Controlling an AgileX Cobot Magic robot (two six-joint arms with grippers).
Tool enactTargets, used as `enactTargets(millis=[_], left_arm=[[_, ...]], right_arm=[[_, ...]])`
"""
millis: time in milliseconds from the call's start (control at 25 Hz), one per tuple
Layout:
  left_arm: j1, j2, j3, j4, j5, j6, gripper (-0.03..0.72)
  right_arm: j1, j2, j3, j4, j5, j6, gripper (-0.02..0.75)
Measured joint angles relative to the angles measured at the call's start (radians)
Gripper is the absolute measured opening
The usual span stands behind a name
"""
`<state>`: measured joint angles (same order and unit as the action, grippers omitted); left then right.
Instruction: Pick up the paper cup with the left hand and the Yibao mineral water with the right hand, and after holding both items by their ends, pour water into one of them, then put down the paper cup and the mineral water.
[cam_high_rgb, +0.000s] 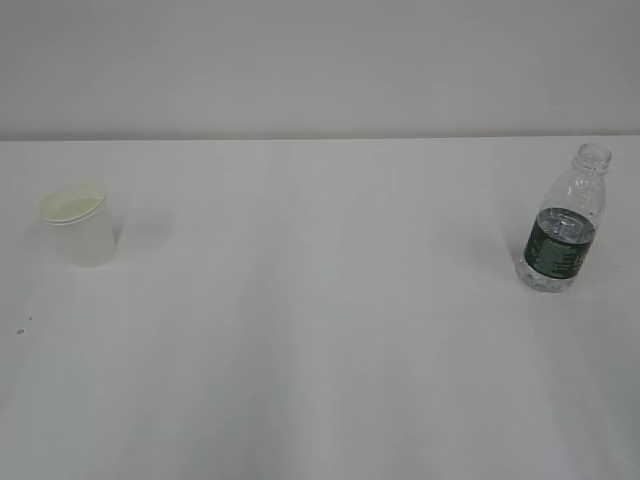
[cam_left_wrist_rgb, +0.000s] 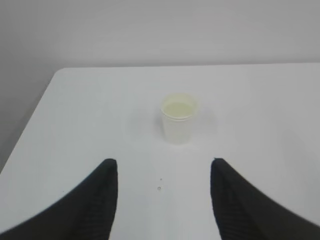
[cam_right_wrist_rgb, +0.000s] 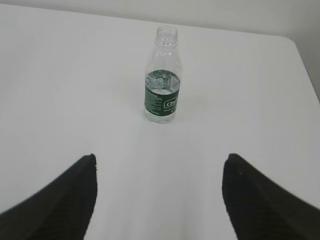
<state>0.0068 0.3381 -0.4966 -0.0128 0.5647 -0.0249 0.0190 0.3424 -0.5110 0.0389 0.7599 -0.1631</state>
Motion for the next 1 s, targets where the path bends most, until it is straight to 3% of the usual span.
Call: enactTargets(millis=[1000], left_arm=[[0.000,0.000,-0.005,-0.040,0.265,0.000,0.393]], right_arm=[[0.000,0.000,0.000,0.023,0.140,0.017,0.589]])
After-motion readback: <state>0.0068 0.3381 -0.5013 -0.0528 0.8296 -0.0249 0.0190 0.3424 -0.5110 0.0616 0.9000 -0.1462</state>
